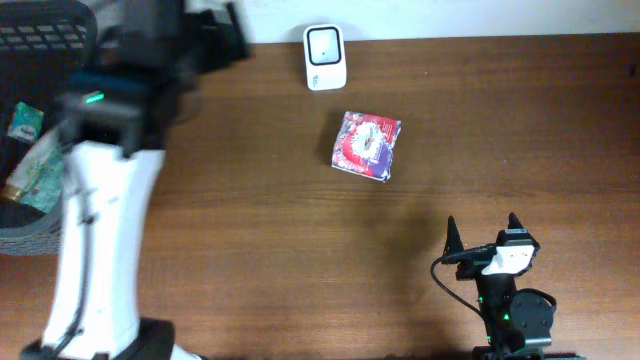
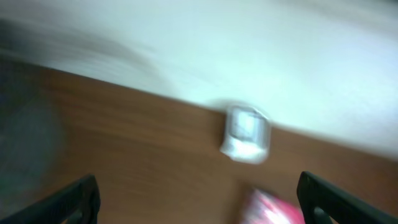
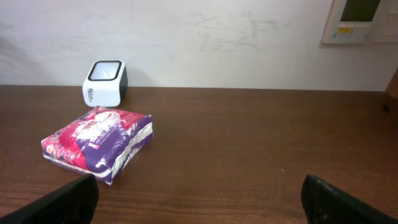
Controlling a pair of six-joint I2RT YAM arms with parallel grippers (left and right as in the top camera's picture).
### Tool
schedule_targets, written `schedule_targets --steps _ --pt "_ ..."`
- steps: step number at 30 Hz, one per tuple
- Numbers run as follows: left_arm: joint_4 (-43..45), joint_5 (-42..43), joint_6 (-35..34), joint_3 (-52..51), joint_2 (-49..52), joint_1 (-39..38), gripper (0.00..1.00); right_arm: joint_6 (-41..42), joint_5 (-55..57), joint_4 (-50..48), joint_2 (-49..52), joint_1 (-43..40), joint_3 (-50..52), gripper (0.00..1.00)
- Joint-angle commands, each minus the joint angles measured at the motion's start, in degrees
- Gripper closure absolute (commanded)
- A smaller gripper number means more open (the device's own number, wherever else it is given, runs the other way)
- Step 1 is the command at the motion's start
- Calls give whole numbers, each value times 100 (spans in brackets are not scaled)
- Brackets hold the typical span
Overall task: Scan the item barcode
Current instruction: 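Lift the purple-red pack out and place it on the table center, then reach the left gripper into the basket and grasp the orange Kleenex pack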
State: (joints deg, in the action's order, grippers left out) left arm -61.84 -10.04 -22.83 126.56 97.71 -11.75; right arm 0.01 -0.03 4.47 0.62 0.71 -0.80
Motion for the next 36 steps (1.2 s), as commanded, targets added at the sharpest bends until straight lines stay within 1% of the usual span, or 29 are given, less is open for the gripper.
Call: schedule_targets --steps 1,3,5,8,11,12,13,14,15,16,17,19,20,21,22,23,24,25,26,29,31,34,36 --pt "-149 -785 284 37 -323 1259 1 22 31 13 -31 -39 48 1" --pt "-313 -776 282 22 -269 2124 1 22 31 13 -31 -39 48 1" --pt "-485 -774 282 22 -52 2787 1 22 31 13 -31 -39 48 1" --pt "-636 -557 284 22 299 3517 1 22 31 13 -31 -39 48 1" --pt "-883 -457 286 22 664 3939 1 22 28 13 -31 -39 48 1" --pt "-1005 -457 304 22 826 4063 5 22 31 13 -31 -39 48 1" --pt "-1187 -455 304 22 1056 4227 13 22 28 13 -31 -39 48 1" --pt "-1298 -461 304 22 1182 4301 26 22 31 13 -31 -39 48 1" --pt "-1502 -483 350 22 1401 4400 29 22 31 13 -31 -39 48 1" --pt "-1655 -476 514 22 1593 4457 26 22 31 13 -31 -39 48 1" --pt "-1788 -479 793 22 1816 4494 25 22 31 13 -31 -39 48 1" --pt "-1926 -479 1099 22 2116 4531 24 22 31 13 -31 -39 48 1" --pt "-1982 -483 1102 22 2243 4538 21 22 28 13 -31 -39 48 1" --pt "-2070 -476 1252 22 2420 4535 20 22 28 13 -31 -39 48 1" --pt "-2129 -479 1574 17 2586 4535 20 22 28 13 -31 -39 48 1" --pt "-2162 -479 1744 17 2708 4535 21 22 28 13 -31 -39 48 1" --pt "-2168 -476 1779 11 2802 4538 24 22 28 13 -31 -39 48 1" --pt "-2162 -476 1781 9 2881 4535 28 22 31 13 -31 -39 48 1" --pt "-2133 -476 1812 7 2927 4535 30 22 28 13 -31 -39 48 1" --pt "-1958 -474 1893 7 3071 4535 29 22 31 13 -31 -39 48 1" --pt "-1930 -409 2127 7 3239 4542 30 22 28 13 -31 -39 48 1" --pt "-1860 -247 2229 7 3563 4538 29 22 28 13 -31 -39 48 1" --pt "-1869 -20 2557 4 3742 4535 27 22 31 13 -31 -39 48 1"
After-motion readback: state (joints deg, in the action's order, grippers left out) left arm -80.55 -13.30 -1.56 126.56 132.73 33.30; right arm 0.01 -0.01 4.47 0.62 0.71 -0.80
